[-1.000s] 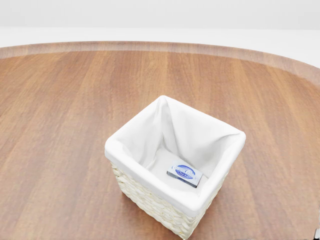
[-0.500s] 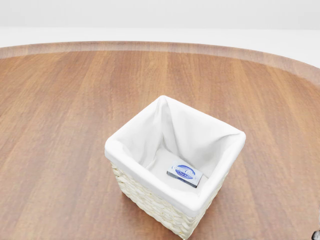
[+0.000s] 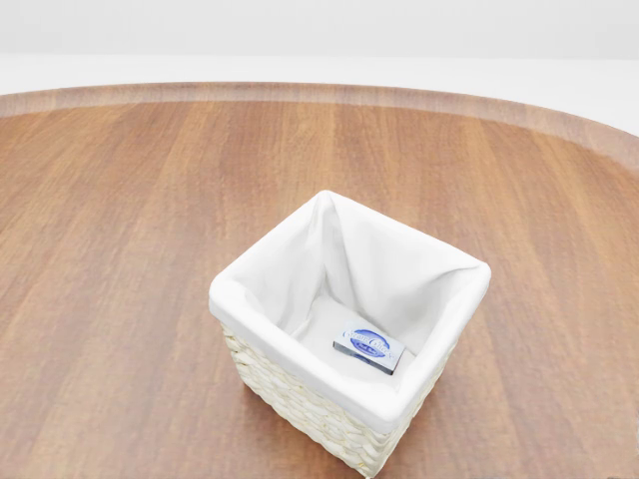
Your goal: Pick up the alphabet soup and the cream cheese box, and put them in the basket.
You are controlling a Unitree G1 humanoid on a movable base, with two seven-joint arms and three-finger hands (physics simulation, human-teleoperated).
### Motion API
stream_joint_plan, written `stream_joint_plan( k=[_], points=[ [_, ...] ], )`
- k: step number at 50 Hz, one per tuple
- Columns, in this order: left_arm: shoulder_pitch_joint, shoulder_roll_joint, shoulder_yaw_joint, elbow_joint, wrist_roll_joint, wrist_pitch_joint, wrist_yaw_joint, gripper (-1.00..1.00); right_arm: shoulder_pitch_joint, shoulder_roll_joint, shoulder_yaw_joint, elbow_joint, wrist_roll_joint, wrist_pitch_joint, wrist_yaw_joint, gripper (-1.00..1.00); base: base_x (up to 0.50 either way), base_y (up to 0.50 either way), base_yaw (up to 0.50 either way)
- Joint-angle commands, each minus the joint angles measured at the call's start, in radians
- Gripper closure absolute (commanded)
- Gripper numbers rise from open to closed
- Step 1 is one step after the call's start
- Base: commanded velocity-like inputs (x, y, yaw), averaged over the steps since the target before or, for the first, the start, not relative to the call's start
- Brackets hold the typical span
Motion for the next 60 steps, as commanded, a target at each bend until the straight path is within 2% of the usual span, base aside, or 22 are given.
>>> stream_joint_plan(
  k=[1,9,21,34,45,60],
  points=[
    [-0.004,0.001,0.002,-0.004,-0.04,0.0,0.027,-1.0,0.003,-0.018,0.052,-0.033,-0.027,0.0,-0.044,-1.0,0.0,0.0,0.0],
    [-0.012,0.009,0.003,-0.013,-0.04,0.0,0.011,-1.0,0.04,-0.02,0.131,-0.123,-0.086,0.0,-0.081,-1.0,0.0,0.0,0.0],
    [-0.01,0.007,0.002,-0.006,-0.043,0.0,0.019,-1.0,-0.038,-0.088,0.189,0.003,-0.12,0.0,-0.192,-1.0,0.0,0.0,0.0],
    [-0.018,0.011,0.0,-0.012,-0.038,0.0,0.006,-1.0,-0.103,-0.116,0.225,0.105,-0.195,0.0,-0.3,-1.0,0.0,0.0,0.0],
    [-0.012,0.007,0.002,-0.011,-0.043,0.0,0.018,-1.0,-0.107,-0.128,0.287,0.093,-0.208,0.0,-0.315,-1.0,0.0,0.0,0.0],
    [-0.018,0.01,0.0,-0.009,-0.043,0.0,0.016,-1.0,-0.139,-0.151,0.336,0.185,-0.222,0.0,-0.315,-1.0,0.0,0.0,0.0]
  ],
)
